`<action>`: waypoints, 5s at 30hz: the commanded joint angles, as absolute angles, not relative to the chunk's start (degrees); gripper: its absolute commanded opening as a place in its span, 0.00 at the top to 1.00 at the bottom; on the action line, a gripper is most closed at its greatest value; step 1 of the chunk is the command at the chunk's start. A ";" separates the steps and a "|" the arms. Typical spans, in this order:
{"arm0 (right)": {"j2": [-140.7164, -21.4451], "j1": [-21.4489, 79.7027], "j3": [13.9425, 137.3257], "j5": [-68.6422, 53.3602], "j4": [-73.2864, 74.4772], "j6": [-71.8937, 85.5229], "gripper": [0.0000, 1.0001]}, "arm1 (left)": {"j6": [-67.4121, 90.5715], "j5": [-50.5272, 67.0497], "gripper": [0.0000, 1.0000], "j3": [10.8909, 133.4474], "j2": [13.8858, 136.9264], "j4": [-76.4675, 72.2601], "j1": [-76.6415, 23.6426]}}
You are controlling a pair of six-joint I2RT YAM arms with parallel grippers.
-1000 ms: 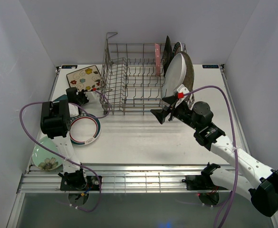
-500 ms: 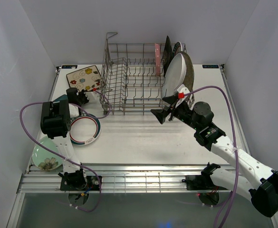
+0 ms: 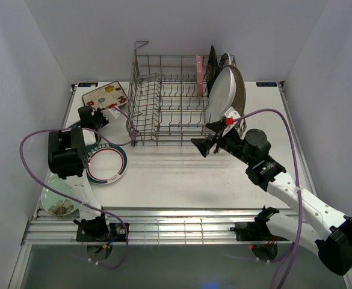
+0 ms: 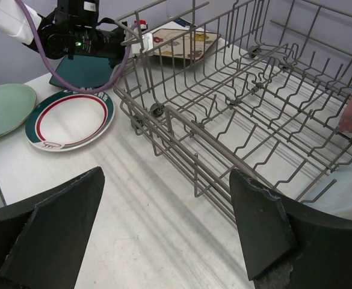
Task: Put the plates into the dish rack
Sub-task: Move the plate to the center of the board.
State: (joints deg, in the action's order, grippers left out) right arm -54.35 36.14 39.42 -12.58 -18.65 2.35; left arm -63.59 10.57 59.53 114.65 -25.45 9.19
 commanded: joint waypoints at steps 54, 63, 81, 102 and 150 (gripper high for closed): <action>-53.79 36.30 39.29 -13.97 -21.97 1.67 0.10 | -28.92 20.39 1.00 89.19 101.87 9.40 15.38; -53.88 36.30 39.38 -13.97 -21.97 1.76 0.10 | -24.53 21.27 1.00 96.50 101.78 16.34 15.38; -54.75 36.30 39.73 -14.59 -21.97 2.02 0.10 | -14.24 23.83 1.00 113.28 104.06 28.21 15.12; -55.63 36.30 40.34 -16.34 -21.89 2.37 0.10 | -15.82 26.98 1.00 99.15 96.34 30.24 15.12; -64.51 36.30 44.65 -28.30 -25.22 6.33 0.10 | -42.71 30.59 1.00 24.35 49.31 0.44 15.03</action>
State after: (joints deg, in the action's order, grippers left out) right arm -65.60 36.14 42.89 -27.22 -22.52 5.82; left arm -39.18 30.81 25.45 52.51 4.19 14.94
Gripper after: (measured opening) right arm 0.898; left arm 0.145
